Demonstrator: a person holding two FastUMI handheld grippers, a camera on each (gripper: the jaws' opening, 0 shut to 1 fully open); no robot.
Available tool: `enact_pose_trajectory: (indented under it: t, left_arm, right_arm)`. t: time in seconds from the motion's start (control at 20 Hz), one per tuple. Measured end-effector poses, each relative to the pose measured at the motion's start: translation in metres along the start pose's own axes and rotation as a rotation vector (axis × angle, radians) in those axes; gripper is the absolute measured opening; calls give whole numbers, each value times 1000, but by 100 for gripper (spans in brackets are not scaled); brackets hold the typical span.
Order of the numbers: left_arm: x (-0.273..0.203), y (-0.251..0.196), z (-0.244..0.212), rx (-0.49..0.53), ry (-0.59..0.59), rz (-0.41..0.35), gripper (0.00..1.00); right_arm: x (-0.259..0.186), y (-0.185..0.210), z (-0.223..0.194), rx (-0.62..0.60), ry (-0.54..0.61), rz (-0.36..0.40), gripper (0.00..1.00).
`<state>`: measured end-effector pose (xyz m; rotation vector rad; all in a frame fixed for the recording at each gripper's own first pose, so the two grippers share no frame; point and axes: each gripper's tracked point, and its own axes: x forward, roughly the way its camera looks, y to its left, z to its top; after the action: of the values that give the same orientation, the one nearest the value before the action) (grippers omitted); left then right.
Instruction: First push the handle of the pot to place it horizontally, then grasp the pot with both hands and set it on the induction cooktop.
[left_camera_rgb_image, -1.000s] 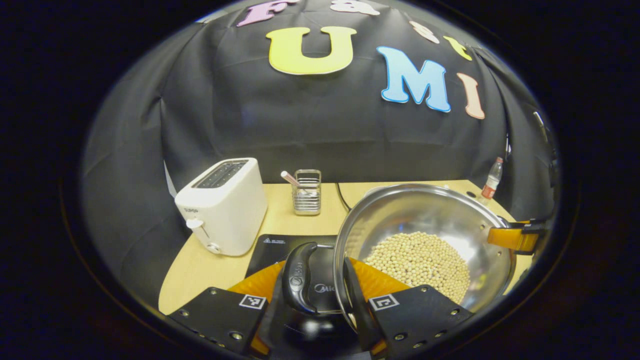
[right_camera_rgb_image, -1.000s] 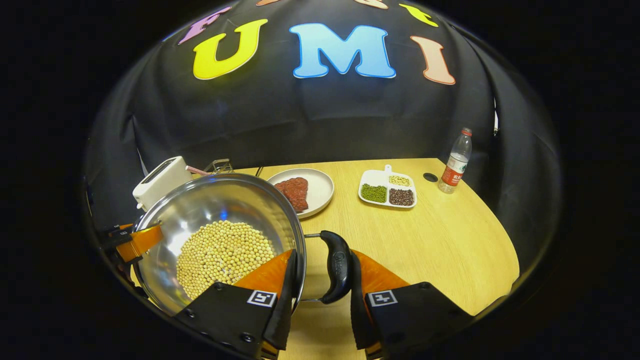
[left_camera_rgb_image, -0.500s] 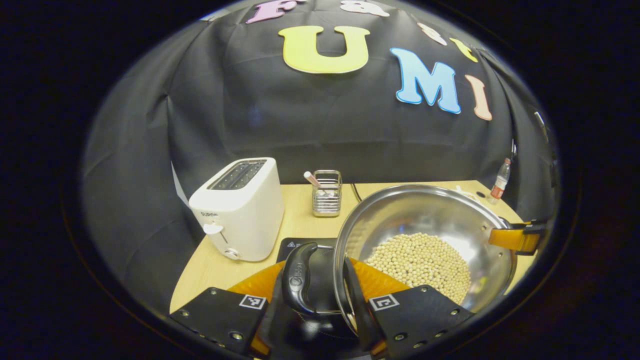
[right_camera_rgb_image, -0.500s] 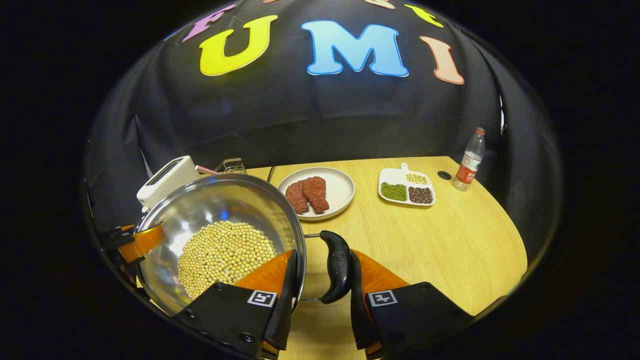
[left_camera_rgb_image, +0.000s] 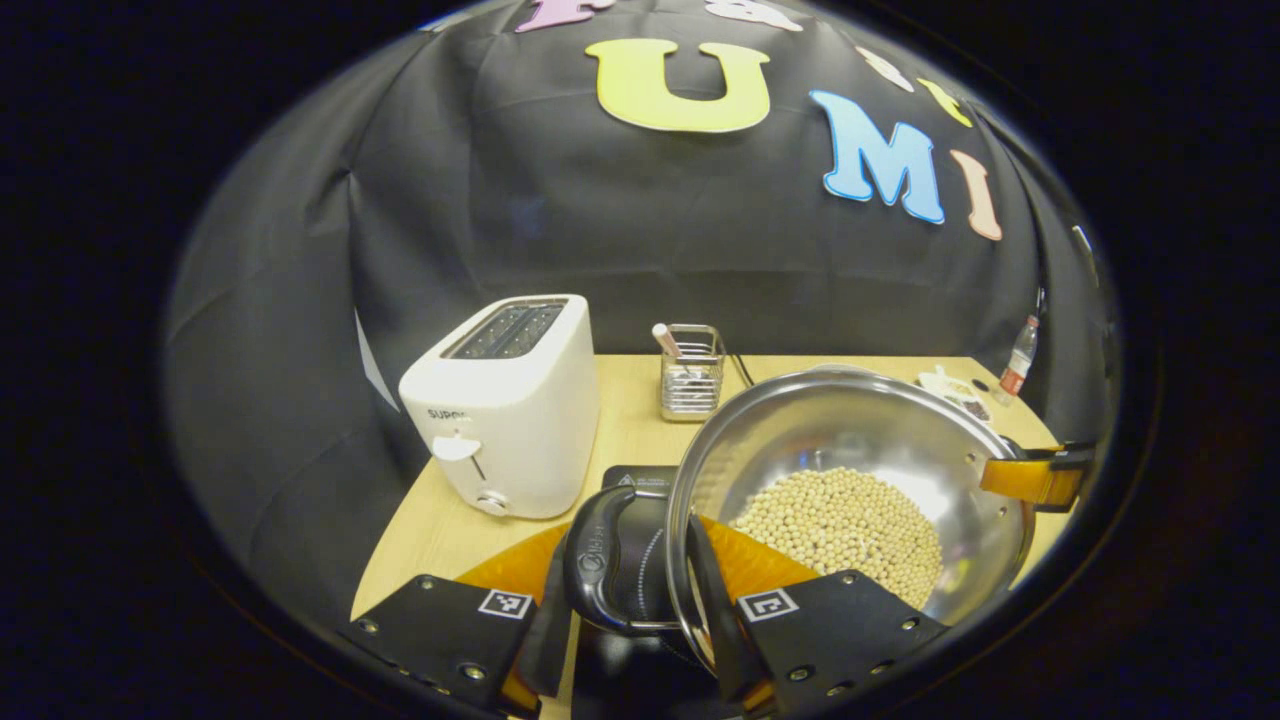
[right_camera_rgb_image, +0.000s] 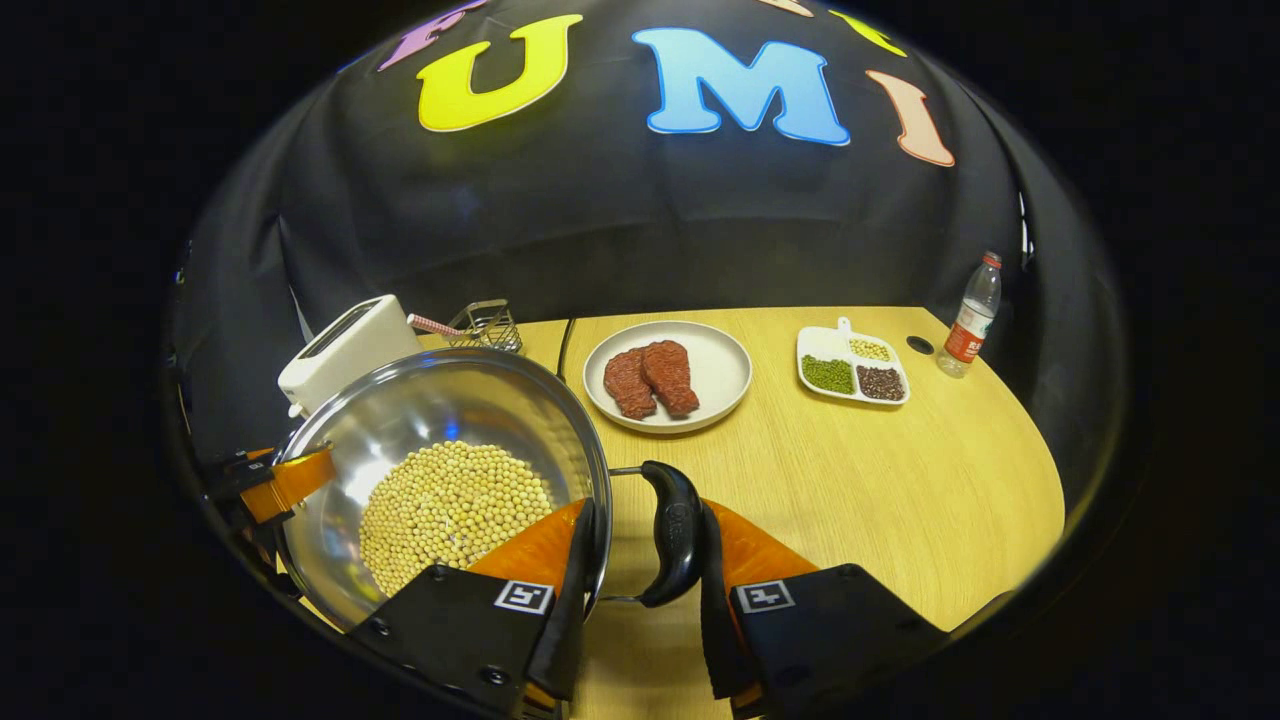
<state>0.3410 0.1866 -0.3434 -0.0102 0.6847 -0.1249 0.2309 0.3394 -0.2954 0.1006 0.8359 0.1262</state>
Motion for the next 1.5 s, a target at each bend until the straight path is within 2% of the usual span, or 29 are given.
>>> enact_pose_trajectory:
  t: [0.15,0.2,0.3,0.4,0.45,0.55,0.6,0.7,0.75,0.8,0.85,0.95,1.0,1.05,1.15,1.25,1.3,1.5]
  left_arm:
    - [2,3,-5,-16,14,0,59]
    - [4,5,-6,-15,17,-2,59]
    - [9,8,-9,-16,20,-1,56]
    - [12,11,-14,-22,29,-4,59]
    - [11,12,-16,-29,32,-5,59]
    - [12,12,-16,-37,31,-5,59]
    - [12,12,-17,-36,35,-3,56]
    - [12,14,-19,-26,32,11,62]
    - [10,15,-17,-7,24,25,60]
    - [10,14,-13,11,2,30,66]
    - [9,11,-8,18,-20,30,67]
    - [1,9,5,19,-64,49,92]
    - [-4,8,13,21,-87,63,89]
    - [-12,5,20,22,-109,76,92]
    - [-31,-4,36,20,-161,96,89]
    - [-54,-19,53,18,-220,101,92]
    - [-64,-28,60,17,-251,105,89]
    - [-112,-70,78,-5,-332,117,91]
  right_arm:
    - [5,4,-2,-5,9,3,48]
    - [7,5,-4,-4,13,4,52]
    - [9,8,-7,-4,22,7,48]
    - [11,10,-9,-6,31,11,53]
    - [9,11,-6,-5,22,12,50]
    - [13,11,-5,-14,20,15,53]
    - [14,11,-6,-15,20,17,51]
    - [14,11,-5,-24,11,30,54]
    - [12,13,-3,-34,-3,47,58]
    - [13,10,-1,-52,-23,40,60]
    - [9,6,-1,-68,-31,30,71]
    - [-3,-4,5,-72,-70,18,99]
    - [-10,-7,11,-60,-100,22,97]
    - [-19,-13,19,-48,-134,23,97]
    - [-39,-31,37,-40,-210,18,94]
    - [-62,-52,54,-38,-284,7,97]
    - [-73,-62,60,-33,-315,6,97]
    - [-121,-104,72,-49,-403,-2,97]
